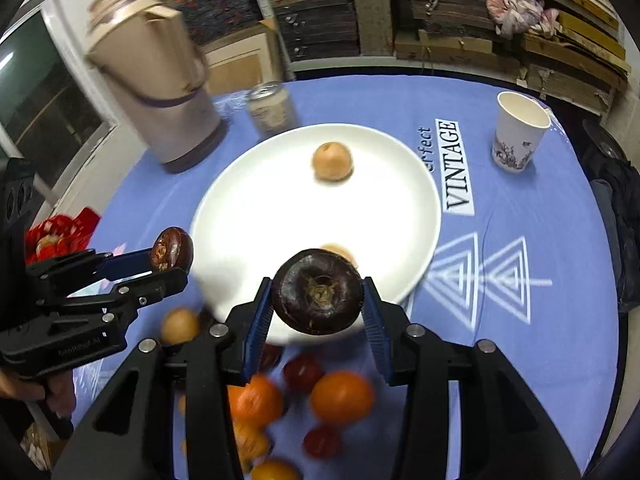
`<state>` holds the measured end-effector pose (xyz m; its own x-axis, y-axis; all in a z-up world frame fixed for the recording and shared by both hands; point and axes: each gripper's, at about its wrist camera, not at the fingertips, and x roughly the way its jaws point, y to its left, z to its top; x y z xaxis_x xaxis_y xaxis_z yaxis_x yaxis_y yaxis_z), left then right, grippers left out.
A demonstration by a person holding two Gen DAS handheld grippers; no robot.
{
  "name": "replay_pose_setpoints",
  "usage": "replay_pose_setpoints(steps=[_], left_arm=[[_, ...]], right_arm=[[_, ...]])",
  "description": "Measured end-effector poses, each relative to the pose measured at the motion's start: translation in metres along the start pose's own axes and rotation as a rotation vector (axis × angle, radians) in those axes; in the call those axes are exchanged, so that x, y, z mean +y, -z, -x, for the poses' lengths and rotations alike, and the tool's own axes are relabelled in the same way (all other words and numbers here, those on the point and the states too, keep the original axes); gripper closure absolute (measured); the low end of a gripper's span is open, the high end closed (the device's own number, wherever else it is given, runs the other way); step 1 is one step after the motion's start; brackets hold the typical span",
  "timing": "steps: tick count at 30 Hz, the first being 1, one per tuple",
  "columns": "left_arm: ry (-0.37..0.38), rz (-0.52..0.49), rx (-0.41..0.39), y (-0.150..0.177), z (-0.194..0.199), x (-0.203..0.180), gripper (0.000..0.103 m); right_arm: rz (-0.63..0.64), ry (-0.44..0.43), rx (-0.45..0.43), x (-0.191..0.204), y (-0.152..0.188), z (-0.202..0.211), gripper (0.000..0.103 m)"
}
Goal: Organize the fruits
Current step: 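Lower both mangosteens onto the white plate and open both tools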
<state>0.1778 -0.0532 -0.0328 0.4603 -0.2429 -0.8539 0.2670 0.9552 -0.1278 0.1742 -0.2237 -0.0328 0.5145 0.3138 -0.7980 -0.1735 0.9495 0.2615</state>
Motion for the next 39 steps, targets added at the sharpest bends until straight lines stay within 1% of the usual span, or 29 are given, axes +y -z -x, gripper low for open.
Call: replay_pose_setpoints(steps=[3,8,13,17,21,23,27,29,35,39], left_arm=[[-0.018,0.008,0.02,-0.011,-0.022,0.004,0.062],[-0.042,0.029,0.051,-0.017,-0.048,0.012,0.062],[-0.049,0.043,0.079,-0.016,-0.063,0.016,0.062],[-0.046,0.051,0.096,-0.014,-0.069,0.015,0.061],[-0.05,0.053,0.087,-0.012,-0.063,0.015,0.057],[-0.055,0.051,0.072,-0.011,-0.055,0.014,0.051],[-0.053,0.06,0.047,-0.005,-0.035,0.016,0.045],[-0.055,0.068,0.039,0.002,-0.024,0.019,0.044],[-0.064,0.1,0.05,0.036,0.002,0.03,0.043],[-0.073,0.118,0.073,0.065,0.015,0.035,0.039]], right_arm=[[-0.034,0.005,0.002,-0.011,-0.015,-0.023,0.06],[-0.066,0.024,0.026,-0.022,-0.024,-0.054,0.06],[-0.086,0.044,0.065,-0.03,-0.026,-0.078,0.06],[-0.106,0.051,0.071,-0.031,-0.025,-0.082,0.058],[-0.107,0.055,0.049,-0.029,-0.025,-0.072,0.054],[-0.111,0.052,0.041,-0.029,-0.023,-0.064,0.053],[-0.094,0.049,0.014,-0.025,-0.01,-0.035,0.05],[-0.073,0.047,0.015,-0.023,0.005,-0.019,0.047],[-0.027,0.044,0.053,-0.015,0.056,0.014,0.047],[-0.024,0.033,0.072,-0.008,0.091,0.032,0.04]])
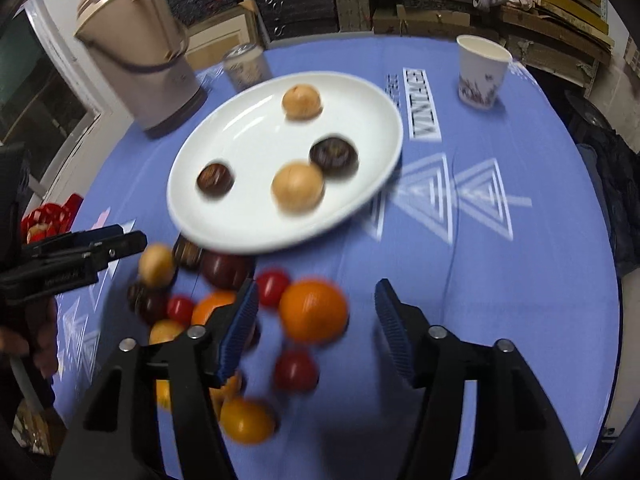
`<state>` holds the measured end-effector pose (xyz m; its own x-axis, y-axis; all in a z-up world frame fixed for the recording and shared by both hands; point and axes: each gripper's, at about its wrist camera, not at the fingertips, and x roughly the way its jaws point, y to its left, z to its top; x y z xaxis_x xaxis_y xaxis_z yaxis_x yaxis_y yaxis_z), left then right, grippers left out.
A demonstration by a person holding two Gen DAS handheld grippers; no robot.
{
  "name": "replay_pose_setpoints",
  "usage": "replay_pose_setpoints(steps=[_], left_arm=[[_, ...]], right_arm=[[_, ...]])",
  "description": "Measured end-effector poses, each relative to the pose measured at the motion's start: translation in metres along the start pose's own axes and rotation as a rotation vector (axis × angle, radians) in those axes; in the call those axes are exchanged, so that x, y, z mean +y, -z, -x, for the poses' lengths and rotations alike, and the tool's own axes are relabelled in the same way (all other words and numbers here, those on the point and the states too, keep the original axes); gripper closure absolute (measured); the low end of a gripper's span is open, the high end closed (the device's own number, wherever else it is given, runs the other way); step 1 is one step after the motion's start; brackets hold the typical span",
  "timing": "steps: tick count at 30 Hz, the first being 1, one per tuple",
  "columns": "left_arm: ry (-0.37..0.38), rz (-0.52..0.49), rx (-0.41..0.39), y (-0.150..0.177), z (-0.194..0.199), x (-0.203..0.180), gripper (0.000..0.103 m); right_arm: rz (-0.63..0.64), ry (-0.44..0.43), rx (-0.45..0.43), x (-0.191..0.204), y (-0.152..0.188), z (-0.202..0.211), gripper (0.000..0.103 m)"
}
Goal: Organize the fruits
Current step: 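Grasp a yellow tomato with the right tool while the left tool grasps a dark mangosteen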
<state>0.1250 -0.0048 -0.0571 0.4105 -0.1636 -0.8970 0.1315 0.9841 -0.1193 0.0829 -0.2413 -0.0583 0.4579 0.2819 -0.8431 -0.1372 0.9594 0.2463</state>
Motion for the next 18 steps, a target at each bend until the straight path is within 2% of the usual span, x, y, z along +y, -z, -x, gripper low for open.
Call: replay_pose_setpoints(steps=[5,9,13,18], left_arm=[[-0.01,0.001,0.033,0.031,0.008,0.01,0.039],[-0.014,0.003,0.047,0.043,0.009,0.016,0.039],[-0.02,-0.009,0.063,0.049,0.002,0.018,0.039],[-0.015,-0.07,0.093,0.057,-0.01,0.014,0.04]], right_arm=[[0.023,-0.004,0.024,0.014,0.032,0.009,0.04],[0.029,-0.007,0.057,0.02,0.05,0.009,0.038],[0.022,-0.018,0.076,0.024,0.061,0.008,0.037],[0.023,-0.023,0.078,0.025,0.064,0.009,0.037]])
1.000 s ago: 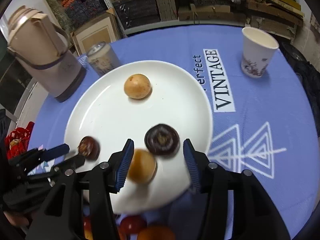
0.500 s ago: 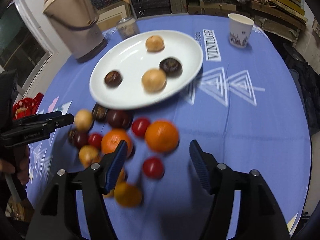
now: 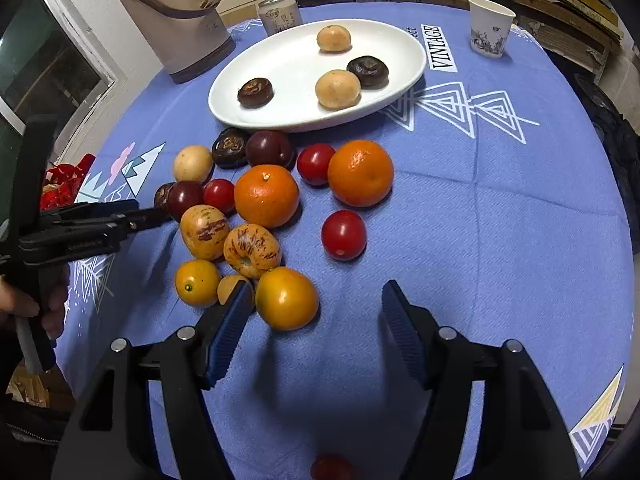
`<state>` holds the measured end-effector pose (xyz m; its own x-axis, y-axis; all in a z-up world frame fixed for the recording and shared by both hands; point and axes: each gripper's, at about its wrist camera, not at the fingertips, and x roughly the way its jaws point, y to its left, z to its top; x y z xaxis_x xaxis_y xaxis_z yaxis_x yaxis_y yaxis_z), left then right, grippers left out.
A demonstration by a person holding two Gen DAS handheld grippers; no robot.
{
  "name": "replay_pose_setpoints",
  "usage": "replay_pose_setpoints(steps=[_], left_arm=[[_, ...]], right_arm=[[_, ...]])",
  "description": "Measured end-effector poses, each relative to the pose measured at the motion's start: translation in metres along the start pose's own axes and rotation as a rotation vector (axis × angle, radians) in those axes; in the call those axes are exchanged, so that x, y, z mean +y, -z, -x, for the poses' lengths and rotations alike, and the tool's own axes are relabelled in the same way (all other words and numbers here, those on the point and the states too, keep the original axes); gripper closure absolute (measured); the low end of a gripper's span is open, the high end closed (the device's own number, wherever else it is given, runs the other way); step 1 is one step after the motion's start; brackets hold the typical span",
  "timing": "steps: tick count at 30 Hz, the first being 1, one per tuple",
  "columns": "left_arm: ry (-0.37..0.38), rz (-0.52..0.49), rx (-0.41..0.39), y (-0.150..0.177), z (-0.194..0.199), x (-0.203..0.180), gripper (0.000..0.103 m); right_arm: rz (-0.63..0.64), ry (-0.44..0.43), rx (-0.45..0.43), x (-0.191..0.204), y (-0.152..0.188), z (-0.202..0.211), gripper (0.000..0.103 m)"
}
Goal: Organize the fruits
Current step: 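Grasp a yellow tomato with the right tool while the left tool grasps a dark mangosteen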
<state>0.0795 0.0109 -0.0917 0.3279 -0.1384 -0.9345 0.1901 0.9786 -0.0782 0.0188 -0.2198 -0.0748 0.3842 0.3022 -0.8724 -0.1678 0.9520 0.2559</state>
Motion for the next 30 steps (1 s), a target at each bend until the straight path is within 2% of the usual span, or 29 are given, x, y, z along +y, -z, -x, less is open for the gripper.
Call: replay_pose_setpoints(steps=[1,4,9,14,16,19,24,30], left_arm=[[-0.002,-0.017,0.005,0.001,-0.004,-0.001,0.04],[-0.008,-0.06,0.016,-0.001,-0.013,-0.005,0.051],[-0.03,-0.116,-0.025,-0.01,-0.016,-0.007,0.062],[-0.015,-0.114,-0.024,-0.013,-0.018,-0.006,0.062],[-0.007,-0.112,-0.028,-0.013,-0.018,-0.005,0.062],[0.012,-0.091,-0.027,-0.014,-0.016,-0.002,0.063],[0.015,-0.073,-0.043,-0.013,-0.006,0.003,0.063],[0.029,-0.067,-0.108,-0.019,0.027,0.002,0.063]], right_arm=[[-0.003,-0.001,0.0,-0.001,0.0,0.0,0.037],[-0.015,-0.002,0.007,-0.004,0.0,-0.001,0.037],[0.026,0.016,0.035,0.0,0.001,-0.009,0.037],[0.082,0.01,0.081,0.015,0.001,-0.028,0.04],[0.107,-0.002,0.098,0.021,0.0,-0.038,0.065],[0.125,0.015,0.099,0.026,-0.004,-0.041,0.065],[0.07,-0.017,0.093,0.016,-0.01,-0.031,0.065],[0.028,-0.045,0.018,0.006,-0.029,-0.002,0.065]])
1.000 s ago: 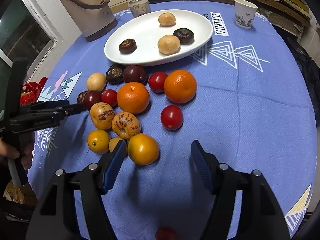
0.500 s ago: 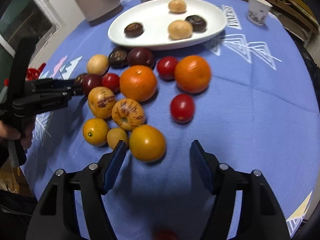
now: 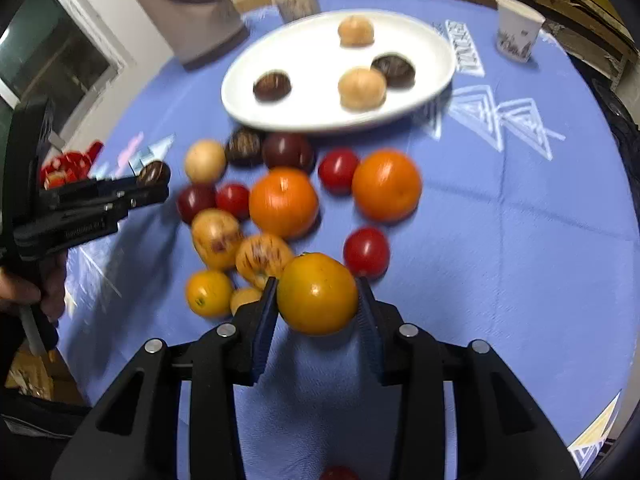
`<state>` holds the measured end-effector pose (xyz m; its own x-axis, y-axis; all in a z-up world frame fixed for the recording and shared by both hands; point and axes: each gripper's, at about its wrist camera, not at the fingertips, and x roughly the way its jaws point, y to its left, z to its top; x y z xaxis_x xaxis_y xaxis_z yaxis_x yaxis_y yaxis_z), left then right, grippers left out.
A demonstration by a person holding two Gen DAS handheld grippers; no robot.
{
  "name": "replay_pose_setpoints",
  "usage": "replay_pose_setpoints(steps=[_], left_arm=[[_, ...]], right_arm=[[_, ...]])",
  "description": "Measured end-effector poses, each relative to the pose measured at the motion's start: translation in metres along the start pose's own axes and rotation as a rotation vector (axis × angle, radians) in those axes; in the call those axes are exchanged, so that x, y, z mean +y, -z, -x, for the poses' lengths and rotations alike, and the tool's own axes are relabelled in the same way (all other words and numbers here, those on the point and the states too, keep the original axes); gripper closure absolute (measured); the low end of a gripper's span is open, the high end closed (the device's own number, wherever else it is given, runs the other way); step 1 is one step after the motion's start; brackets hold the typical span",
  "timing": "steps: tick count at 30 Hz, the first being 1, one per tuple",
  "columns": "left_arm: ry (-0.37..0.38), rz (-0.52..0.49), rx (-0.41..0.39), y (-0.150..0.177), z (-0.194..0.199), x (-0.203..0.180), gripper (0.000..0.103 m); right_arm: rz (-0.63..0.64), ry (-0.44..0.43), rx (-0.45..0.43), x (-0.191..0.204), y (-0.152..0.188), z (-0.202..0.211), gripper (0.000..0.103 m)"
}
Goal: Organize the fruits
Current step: 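Grasp a yellow tomato with the right tool while the left tool grasps a dark mangosteen, then place the yellow tomato and mangosteen on the plate, opening both tools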
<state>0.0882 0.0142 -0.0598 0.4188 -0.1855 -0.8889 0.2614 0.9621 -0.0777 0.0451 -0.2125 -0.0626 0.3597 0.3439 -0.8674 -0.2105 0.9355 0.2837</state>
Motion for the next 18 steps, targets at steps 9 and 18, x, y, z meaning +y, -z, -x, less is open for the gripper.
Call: replay_pose_setpoints(steps=[9,18], left_arm=[[0.011,-0.039,-0.086,-0.051,0.017,-0.017,0.063],[0.025,-0.033,-0.076,-0.105,-0.022,-0.027,0.063]], right_arm=[[0.013,-0.015,-0.16,-0.002,-0.069,0.027,0.065],[0.013,-0.025,-0.158,-0.01,-0.127,-0.019,0.065]])
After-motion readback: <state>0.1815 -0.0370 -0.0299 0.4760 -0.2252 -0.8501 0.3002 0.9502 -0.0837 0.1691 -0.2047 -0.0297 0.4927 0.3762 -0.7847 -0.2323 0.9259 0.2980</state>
